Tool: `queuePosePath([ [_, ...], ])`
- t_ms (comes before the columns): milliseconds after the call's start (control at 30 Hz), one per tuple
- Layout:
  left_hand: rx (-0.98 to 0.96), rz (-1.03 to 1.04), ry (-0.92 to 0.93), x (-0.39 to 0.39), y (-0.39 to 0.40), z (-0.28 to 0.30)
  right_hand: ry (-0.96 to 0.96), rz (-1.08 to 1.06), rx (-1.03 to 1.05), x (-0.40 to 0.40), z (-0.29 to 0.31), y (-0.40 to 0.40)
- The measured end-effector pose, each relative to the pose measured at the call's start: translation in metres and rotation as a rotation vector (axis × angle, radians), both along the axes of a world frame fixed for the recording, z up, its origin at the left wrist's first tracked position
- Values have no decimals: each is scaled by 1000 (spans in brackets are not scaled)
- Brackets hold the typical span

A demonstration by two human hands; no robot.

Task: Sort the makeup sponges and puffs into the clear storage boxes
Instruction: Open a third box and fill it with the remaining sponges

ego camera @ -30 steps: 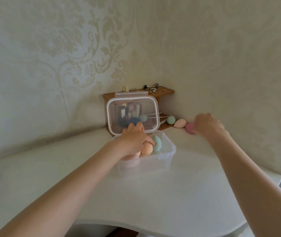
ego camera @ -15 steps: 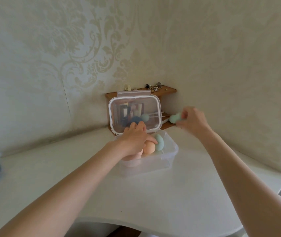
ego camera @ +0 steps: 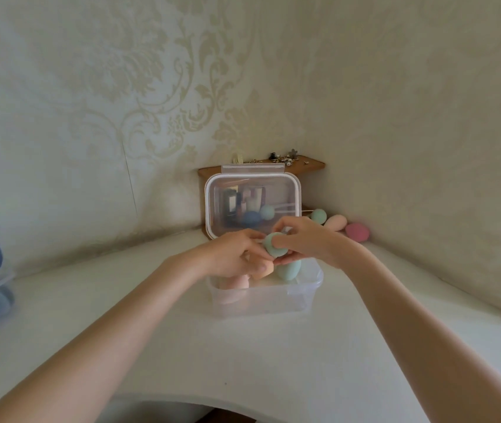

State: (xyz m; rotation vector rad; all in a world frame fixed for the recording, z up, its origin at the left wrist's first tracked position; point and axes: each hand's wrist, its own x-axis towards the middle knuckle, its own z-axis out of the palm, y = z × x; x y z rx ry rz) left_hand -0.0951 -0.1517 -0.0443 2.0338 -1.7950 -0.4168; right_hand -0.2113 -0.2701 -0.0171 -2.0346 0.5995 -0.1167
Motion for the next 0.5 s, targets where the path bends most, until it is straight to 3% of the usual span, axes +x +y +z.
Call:
queuePosePath([
  [67,-5,-32,-121,0,0,-2,17,-9,-28,2,1,3],
  [167,212,29,-437,0,0,-5,33,-42,-65,3,2,5],
  [300,313,67,-476,-10,3,2,-6,-94,-133,2,2,2],
  [367,307,55,-500,-11,5,3,-71,-160,51,1,1,0],
  [500,283,55,-527,-15,8,2,-275,-273,607,5,-1,7],
])
